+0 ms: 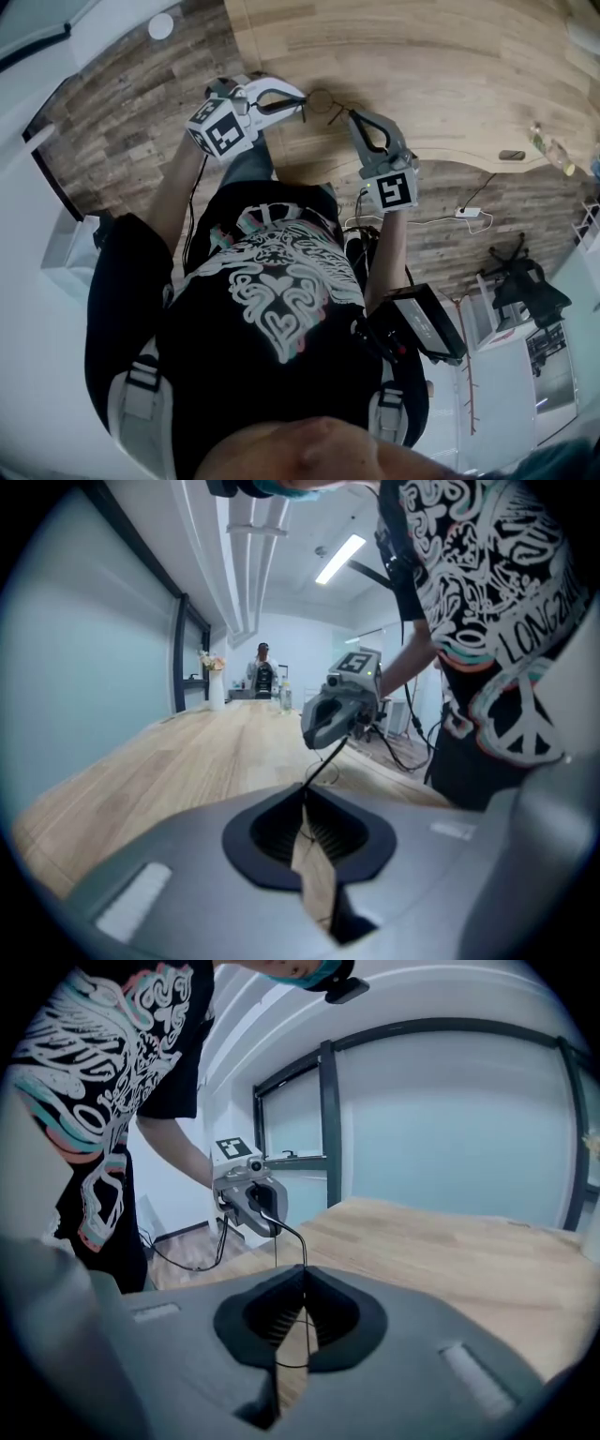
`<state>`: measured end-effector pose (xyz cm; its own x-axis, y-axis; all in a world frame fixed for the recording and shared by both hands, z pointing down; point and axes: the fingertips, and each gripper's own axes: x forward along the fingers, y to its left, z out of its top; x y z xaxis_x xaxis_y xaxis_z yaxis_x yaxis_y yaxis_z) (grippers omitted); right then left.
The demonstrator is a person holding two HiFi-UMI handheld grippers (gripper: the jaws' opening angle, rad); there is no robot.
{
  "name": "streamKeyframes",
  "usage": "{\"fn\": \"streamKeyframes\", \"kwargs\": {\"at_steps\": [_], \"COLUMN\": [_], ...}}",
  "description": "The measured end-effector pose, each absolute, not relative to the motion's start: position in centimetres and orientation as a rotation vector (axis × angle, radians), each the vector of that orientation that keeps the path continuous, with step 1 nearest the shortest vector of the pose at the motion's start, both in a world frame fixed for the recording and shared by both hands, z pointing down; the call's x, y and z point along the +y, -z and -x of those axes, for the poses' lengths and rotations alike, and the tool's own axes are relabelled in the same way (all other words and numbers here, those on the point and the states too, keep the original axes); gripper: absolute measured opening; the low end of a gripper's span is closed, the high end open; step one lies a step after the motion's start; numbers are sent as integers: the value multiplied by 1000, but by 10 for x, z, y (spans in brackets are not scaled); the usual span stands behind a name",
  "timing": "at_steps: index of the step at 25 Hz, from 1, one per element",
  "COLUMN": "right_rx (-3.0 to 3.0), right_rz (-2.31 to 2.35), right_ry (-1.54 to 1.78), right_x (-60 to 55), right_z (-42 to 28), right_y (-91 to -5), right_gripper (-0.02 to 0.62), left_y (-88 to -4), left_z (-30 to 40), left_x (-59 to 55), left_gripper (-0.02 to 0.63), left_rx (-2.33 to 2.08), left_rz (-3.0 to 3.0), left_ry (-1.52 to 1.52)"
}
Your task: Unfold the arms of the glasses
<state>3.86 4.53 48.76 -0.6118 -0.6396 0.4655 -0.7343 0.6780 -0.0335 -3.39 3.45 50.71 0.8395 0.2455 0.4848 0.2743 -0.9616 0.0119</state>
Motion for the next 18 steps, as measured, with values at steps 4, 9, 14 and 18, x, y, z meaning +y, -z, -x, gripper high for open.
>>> {"fn": "streamKeyframes", "kwargs": {"at_steps": [4,9,14,18], "right_rx": [-2562,-2663,-2722,-2725], "right_rz": [-1169,-1234,-1250,-1247], "right_ry": [-543,-769,-941,-1028], "right_x": [45,44,41,41], "right_z": [-47,-60,-64,-65], "right_y": [-485,-488,-487,-490], "right_gripper": [2,2,2,2], "left_y": [-506,-496,-502,-511], "left_z": [34,29,30,32], "left_x": [32,20,7,-1], "left_gripper": [2,2,2,2], "left_rx": [-402,-401,-352,-321], "left_rz": [3007,3121,3331,3562], "left_ry": [759,715,697,683]}}
